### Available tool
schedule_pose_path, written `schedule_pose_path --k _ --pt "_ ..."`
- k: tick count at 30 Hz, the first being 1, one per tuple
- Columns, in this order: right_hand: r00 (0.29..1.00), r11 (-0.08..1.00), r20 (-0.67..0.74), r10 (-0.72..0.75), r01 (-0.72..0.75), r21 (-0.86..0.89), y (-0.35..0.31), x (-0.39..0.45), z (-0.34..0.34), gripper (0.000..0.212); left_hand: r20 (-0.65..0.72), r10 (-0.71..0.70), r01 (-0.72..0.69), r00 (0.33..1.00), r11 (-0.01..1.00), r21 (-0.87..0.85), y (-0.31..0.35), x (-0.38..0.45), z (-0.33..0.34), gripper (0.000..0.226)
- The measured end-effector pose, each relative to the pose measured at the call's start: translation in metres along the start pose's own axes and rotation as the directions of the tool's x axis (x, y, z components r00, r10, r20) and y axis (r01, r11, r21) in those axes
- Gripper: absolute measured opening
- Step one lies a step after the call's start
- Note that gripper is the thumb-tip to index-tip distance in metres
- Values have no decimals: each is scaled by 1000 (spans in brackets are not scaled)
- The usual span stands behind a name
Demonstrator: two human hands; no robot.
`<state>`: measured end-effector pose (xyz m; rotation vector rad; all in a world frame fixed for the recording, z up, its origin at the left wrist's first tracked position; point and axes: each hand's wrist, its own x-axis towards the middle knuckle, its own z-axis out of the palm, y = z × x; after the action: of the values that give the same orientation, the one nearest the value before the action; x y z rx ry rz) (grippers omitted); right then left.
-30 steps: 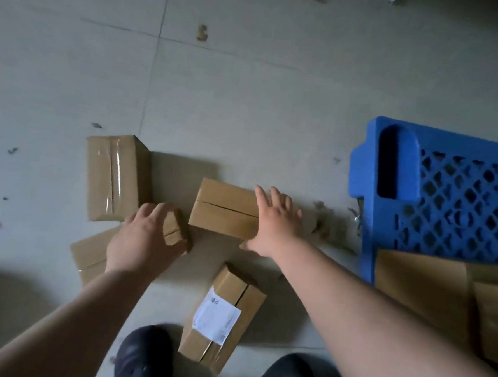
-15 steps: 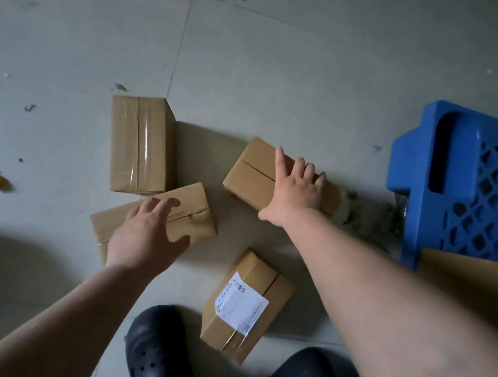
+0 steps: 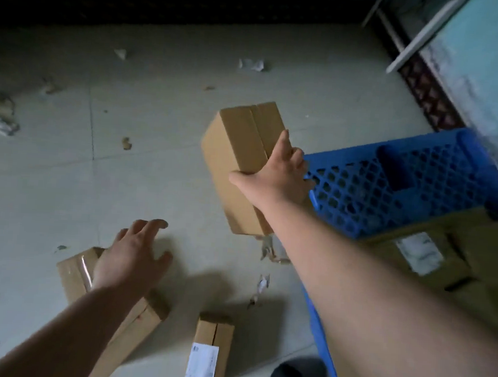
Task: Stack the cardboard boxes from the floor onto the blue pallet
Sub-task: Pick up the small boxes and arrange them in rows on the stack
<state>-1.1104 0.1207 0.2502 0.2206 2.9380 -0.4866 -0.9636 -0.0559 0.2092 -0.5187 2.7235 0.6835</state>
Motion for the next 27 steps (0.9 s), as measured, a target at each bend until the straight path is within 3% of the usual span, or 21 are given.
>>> schedule_pose_path --k 5,12,15,21,27 --pt "950 938 -127 284 -248 243 75 35 -119 116 -3 208 -207 978 977 47 104 6 -17 49" --pt "747 742 -238 621 -462 487 230 35 -233 100 69 416 -418 907 908 15 254 -17 20 50" --pt "612 629 -275 741 -491 603 293 24 -259 99 121 481 -486 868 874 5 309 -29 46 51" --pt "310 367 -216 926 -598 713 403 -10 -279 110 235 523 -543 820 839 26 374 -47 97 49" --pt "81 121 -91 993 -740 662 469 -49 -252 106 275 407 -467 871 859 209 390 -54 129 56"
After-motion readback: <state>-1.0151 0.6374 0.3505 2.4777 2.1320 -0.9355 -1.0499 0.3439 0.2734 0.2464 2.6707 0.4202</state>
